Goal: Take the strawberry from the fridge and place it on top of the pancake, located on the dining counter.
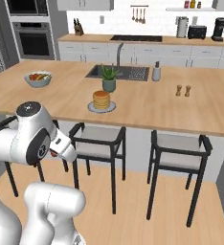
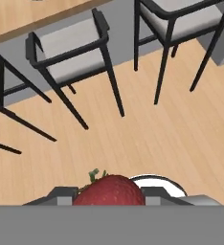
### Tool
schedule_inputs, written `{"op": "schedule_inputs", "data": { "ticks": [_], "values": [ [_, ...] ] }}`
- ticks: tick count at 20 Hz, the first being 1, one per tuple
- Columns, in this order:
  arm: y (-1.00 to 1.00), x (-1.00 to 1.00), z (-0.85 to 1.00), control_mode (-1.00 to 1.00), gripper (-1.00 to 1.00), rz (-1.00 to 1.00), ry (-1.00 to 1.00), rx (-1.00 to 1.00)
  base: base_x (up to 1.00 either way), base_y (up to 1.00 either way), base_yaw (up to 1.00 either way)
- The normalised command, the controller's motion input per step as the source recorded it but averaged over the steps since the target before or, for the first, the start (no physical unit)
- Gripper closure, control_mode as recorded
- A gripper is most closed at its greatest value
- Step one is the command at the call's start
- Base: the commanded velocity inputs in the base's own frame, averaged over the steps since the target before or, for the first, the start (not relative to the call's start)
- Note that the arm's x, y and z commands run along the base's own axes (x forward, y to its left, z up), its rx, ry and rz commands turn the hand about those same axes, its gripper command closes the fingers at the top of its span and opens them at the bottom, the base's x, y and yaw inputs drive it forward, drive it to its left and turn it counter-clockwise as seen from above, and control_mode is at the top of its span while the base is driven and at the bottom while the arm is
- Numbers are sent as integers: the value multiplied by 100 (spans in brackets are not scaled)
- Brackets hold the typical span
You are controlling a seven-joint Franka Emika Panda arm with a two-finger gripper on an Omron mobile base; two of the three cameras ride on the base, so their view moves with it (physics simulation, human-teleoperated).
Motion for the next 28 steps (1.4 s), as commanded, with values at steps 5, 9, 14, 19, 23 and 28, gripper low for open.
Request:
{"op": "schedule_inputs", "data": {
  "ticks": [5,9,14,19,23,28],
  "values": [
    [0,0,0,100,100,0,0,0,29,43,-12],
    [0,0,0,100,100,0,0,0,38,49,-2],
    [0,0,0,100,100,0,0,0,57,16,0],
    [0,0,0,100,100,0,0,0,59,12,0],
    [0,0,0,100,100,0,0,0,61,22,0],
    [0,0,0,100,100,0,0,0,57,16,0]
  ]
}}
